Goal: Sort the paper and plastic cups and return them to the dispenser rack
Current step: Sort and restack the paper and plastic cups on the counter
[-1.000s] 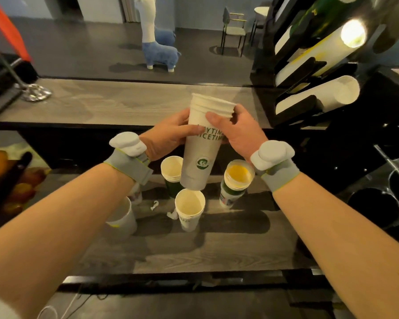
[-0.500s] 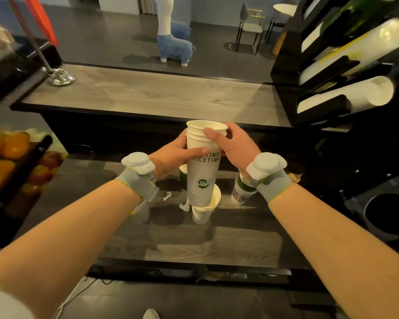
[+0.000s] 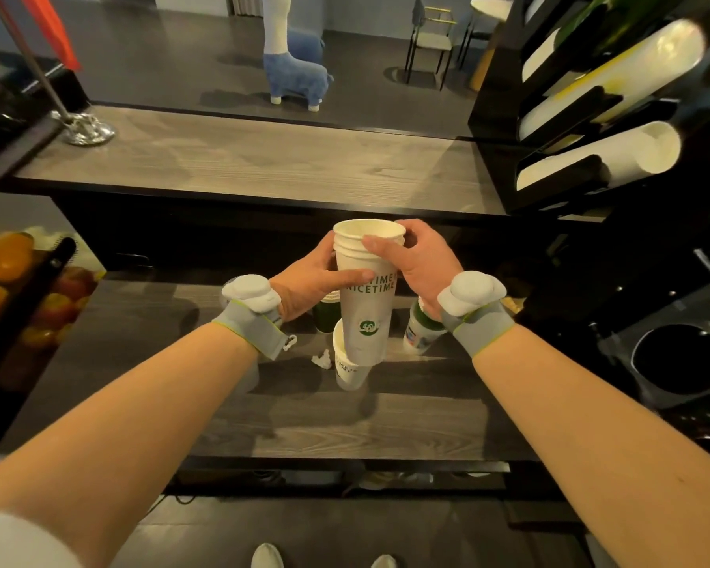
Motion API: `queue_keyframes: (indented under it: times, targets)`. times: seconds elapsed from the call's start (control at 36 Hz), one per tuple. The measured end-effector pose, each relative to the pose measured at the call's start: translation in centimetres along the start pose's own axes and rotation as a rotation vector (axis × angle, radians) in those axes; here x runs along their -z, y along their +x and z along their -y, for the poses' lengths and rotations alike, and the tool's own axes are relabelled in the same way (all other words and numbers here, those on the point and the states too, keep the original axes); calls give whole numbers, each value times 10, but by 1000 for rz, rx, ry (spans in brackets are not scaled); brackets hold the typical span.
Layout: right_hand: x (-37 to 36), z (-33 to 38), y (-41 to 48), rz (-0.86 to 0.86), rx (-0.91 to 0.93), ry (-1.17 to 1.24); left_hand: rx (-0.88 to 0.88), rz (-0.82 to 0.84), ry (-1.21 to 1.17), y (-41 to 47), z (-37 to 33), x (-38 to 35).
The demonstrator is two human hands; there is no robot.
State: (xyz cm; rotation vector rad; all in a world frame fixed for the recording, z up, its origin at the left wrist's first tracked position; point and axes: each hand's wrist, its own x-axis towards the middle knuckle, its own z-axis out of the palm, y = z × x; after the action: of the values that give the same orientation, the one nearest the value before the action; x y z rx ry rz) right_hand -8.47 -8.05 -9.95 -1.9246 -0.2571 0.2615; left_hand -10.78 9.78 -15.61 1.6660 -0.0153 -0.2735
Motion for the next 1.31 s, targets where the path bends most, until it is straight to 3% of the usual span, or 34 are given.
queue_keyframes:
  times: [0.31,0.53,0.64,0.83,0.94,1.06,1.14,1.19,1.31]
  targets:
    - [8,-25,-4,118,28,-215,-43,-18,279,-1,16,-1]
    - [-11,-70,-14,181,-50,-402,93,131,466,-7,50,-5]
    - [-18,-84,-21,258,-33,-404,107,180,521,-8,60,-8]
    - [-17,-111,-21,242,-122,-457,119,221,612,1,63,-4]
    - [11,-105,-11,43,-149,-309,186,173,604,17,48,11]
    - [53,-95,0,-236,-38,-413,93,91,532,38,26,2]
    - [77,-104,7,-380,-75,-376,17,77,554,60,14,-19]
    - [88,-118,12,-357,-153,-371,0,103,600,78,10,-36]
    - [94,-151,20,-132,-323,-388,-30,175,771,115,12,-64]
